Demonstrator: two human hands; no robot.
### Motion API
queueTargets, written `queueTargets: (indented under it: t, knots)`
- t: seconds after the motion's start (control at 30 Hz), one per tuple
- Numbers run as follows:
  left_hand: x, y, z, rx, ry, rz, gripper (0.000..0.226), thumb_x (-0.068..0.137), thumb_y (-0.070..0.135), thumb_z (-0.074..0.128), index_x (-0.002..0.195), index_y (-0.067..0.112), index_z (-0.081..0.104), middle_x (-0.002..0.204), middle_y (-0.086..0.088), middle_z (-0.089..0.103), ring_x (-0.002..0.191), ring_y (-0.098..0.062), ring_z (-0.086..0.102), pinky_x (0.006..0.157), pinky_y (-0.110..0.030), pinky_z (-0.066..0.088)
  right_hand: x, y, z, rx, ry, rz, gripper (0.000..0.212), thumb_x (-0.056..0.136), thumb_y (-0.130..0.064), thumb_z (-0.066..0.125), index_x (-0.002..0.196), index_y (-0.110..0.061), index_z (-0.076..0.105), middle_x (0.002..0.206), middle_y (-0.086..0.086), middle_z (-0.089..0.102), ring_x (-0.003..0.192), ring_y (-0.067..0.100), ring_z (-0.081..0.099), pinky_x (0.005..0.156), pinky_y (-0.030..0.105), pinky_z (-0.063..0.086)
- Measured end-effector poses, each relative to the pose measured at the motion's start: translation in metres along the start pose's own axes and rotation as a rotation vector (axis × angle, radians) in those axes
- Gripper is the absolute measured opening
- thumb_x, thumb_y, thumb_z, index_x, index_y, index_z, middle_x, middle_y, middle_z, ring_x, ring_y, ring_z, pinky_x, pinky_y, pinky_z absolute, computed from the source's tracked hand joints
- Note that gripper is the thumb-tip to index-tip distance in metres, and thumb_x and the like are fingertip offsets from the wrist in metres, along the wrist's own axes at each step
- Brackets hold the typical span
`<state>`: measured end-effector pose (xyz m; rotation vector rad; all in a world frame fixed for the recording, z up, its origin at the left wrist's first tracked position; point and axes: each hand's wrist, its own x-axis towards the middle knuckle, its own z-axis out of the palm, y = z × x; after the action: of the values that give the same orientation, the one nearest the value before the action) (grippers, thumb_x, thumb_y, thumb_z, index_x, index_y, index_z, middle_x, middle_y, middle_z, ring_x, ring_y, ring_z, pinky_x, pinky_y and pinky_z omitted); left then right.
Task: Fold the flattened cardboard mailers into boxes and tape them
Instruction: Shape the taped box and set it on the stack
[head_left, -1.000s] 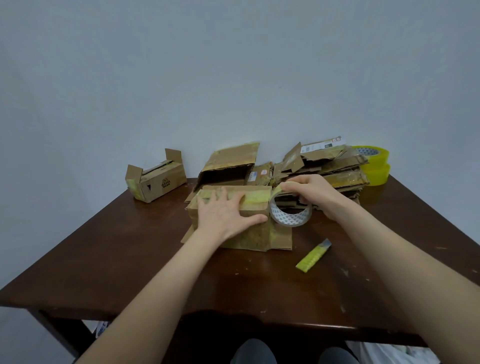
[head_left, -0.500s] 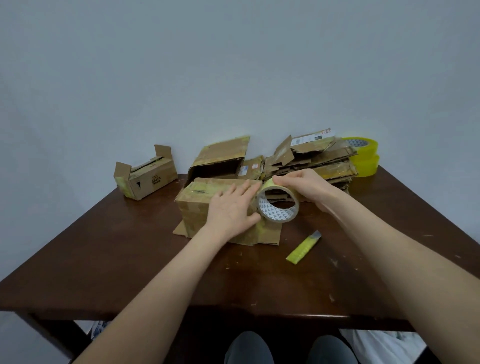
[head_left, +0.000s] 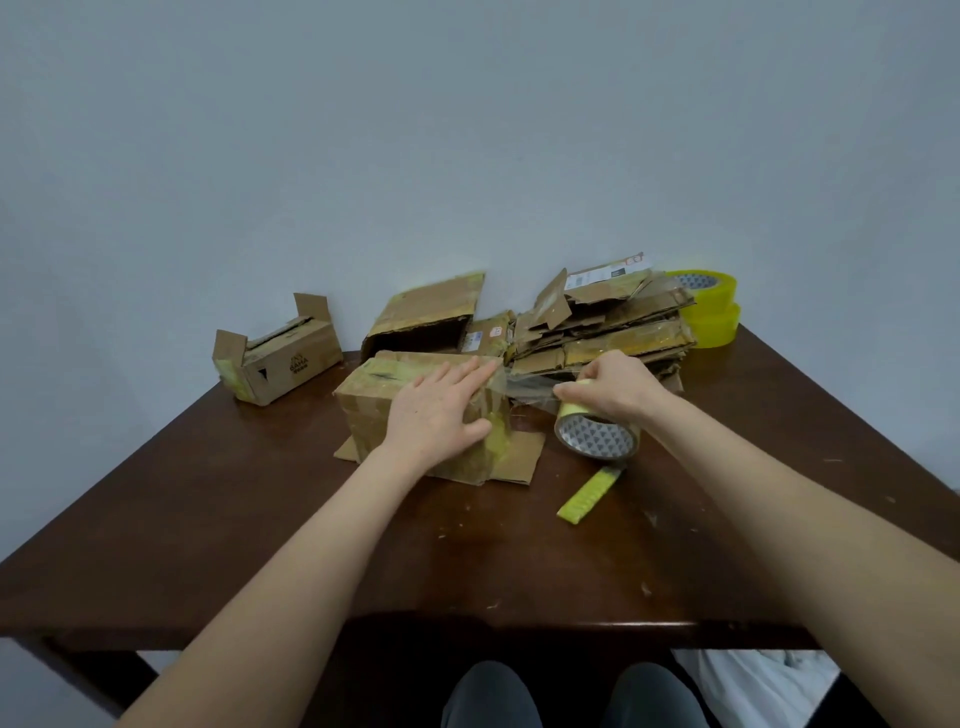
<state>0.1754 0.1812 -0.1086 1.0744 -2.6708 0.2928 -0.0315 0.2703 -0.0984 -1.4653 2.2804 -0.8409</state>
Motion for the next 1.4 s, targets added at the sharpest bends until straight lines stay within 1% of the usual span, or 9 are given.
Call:
queueTargets:
  t: [0.17,0.27,0.3,0.4,0.6,0.93,1.07,1.2,1.4]
  knots:
    - [-0.001,0.002,-0.010,0.011,-0.062,0.021,0.072,0.090,0.048,0.049,0.150,0.040,0.008,0.158,0.008,0.018,0.142,-0.018,0.026,0.113,-0.038,0.030,-0.005,-0.005,-0.001,0.022,0.059,-0.021,0.040,0.085,-0.040,0.066,0.109,-0.009,0.068,0.107,0.007,0.068,0.091,0.022,0.060,0.073,0.033,0.048]
    - [-0.012,0.017,-0.021,0.052,-0.005,0.046,0.068,0.090,0.048,0.055,0.149,0.029,0.026,0.154,0.000,0.029,0.139,-0.021,0.032,0.113,-0.039,0.030,-0.005,-0.008,-0.004,0.070,0.052,-0.059,0.021,0.088,-0.033,0.064,0.094,-0.015,0.074,0.105,0.002,0.070,0.081,0.012,0.058,0.062,0.025,0.043]
    - [-0.017,0.027,-0.023,0.058,0.093,0.116,0.060,0.089,0.044,0.057,0.143,0.024,0.039,0.147,-0.003,0.040,0.134,-0.022,0.040,0.109,-0.038,0.036,-0.005,-0.009,-0.004,0.083,0.057,-0.059,0.018,0.088,-0.031,0.065,0.087,-0.016,0.074,0.101,0.001,0.070,0.078,0.010,0.057,0.057,0.023,0.042]
    - [-0.032,0.065,-0.020,-0.022,0.311,0.333,0.027,0.087,0.029,0.058,0.109,0.014,0.066,0.106,-0.004,0.064,0.094,-0.021,0.063,0.072,-0.034,0.055,-0.005,-0.013,-0.004,0.090,0.078,-0.067,0.013,0.087,-0.030,0.066,0.082,-0.020,0.072,0.095,0.001,0.070,0.079,0.011,0.057,0.053,0.021,0.039]
    - [-0.037,0.128,0.014,-0.039,-0.084,0.151,0.044,0.095,0.045,0.048,0.125,0.013,0.055,0.120,-0.006,0.056,0.106,-0.026,0.058,0.077,-0.038,0.049,-0.007,-0.011,-0.007,0.098,0.081,-0.058,0.020,0.090,-0.031,0.065,0.096,-0.015,0.075,0.107,0.004,0.071,0.086,0.014,0.058,0.065,0.026,0.042]
    - [-0.062,0.095,0.003,0.054,-0.236,0.061,0.021,0.089,0.023,0.051,0.098,0.008,0.062,0.100,-0.008,0.062,0.090,-0.029,0.061,0.064,-0.032,0.041,-0.003,-0.006,-0.006,0.124,0.001,-0.021,0.036,0.086,-0.038,0.070,0.109,-0.011,0.073,0.113,0.008,0.069,0.092,0.016,0.057,0.073,0.028,0.043]
    - [-0.075,0.060,-0.028,-0.069,-0.028,-0.046,0.022,0.089,0.031,0.050,0.096,0.015,0.062,0.086,0.003,0.058,0.076,-0.015,0.059,0.066,-0.029,0.054,-0.002,-0.006,0.000,0.105,-0.036,-0.019,0.034,0.086,-0.039,0.070,0.107,-0.013,0.074,0.112,0.007,0.069,0.092,0.016,0.057,0.073,0.028,0.044]
    - [-0.049,0.049,-0.053,-0.258,0.267,-0.160,0.016,0.095,0.029,0.049,0.092,0.014,0.056,0.083,0.004,0.051,0.072,-0.013,0.048,0.062,-0.026,0.040,-0.005,-0.008,0.010,0.134,-0.042,0.001,0.041,0.084,-0.048,0.069,0.110,-0.016,0.073,0.112,0.005,0.069,0.098,0.018,0.061,0.083,0.034,0.051]
    - [0.000,0.065,-0.033,-0.410,0.289,-0.277,0.026,0.100,0.031,0.041,0.100,0.009,0.055,0.098,-0.003,0.051,0.084,-0.018,0.049,0.070,-0.028,0.039,-0.010,-0.004,0.016,0.095,-0.010,0.028,0.031,0.086,-0.042,0.068,0.107,-0.020,0.072,0.108,0.003,0.070,0.090,0.015,0.061,0.073,0.030,0.049]
